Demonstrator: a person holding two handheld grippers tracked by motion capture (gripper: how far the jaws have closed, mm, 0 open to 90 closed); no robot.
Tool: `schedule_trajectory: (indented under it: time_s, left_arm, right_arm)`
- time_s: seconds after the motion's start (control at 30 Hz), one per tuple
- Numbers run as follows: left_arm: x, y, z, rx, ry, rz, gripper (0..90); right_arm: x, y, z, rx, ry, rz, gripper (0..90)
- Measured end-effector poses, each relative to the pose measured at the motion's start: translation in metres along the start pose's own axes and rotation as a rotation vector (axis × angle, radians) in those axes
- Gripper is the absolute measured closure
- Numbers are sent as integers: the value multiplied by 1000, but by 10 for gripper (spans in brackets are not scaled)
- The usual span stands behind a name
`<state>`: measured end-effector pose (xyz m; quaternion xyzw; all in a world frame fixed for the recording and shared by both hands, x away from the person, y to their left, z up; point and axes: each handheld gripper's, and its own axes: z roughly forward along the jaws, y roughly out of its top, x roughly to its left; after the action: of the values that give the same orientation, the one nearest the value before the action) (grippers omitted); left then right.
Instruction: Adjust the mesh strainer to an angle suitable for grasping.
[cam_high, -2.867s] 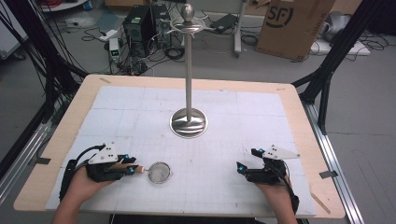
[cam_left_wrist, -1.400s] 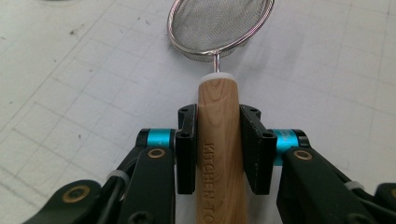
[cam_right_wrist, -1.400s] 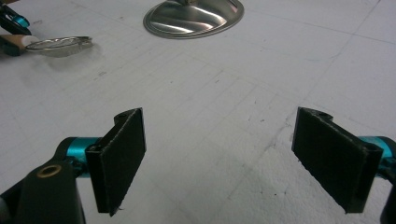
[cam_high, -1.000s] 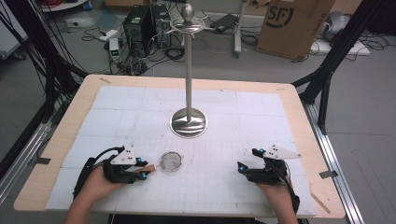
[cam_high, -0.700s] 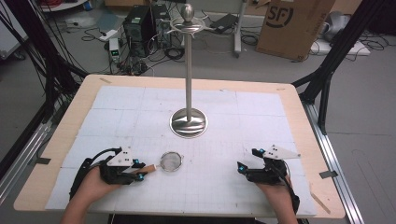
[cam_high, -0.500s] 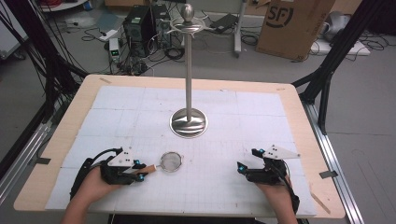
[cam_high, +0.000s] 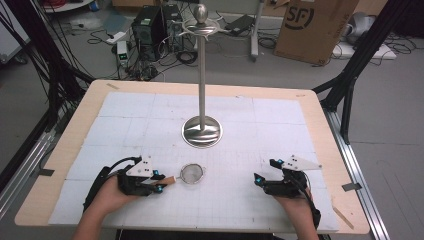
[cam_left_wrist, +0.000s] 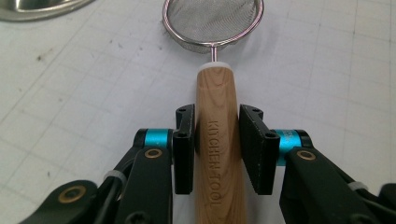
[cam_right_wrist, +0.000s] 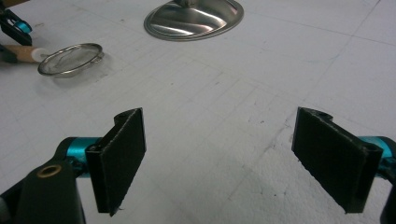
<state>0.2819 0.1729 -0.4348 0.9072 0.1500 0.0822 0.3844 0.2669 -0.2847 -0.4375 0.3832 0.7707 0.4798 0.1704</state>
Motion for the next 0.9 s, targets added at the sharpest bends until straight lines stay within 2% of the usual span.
schedule_trajectory:
  time_s: [0.43, 0.9]
  left_arm:
    - [-7, 27, 26, 12, -15, 55, 680]
    - [-9, 28, 28, 6, -10, 53, 672]
  right_arm:
    - [0, 0, -1, -2, 4, 2, 165]
    - [-1, 1, -2, -8, 1, 3, 165]
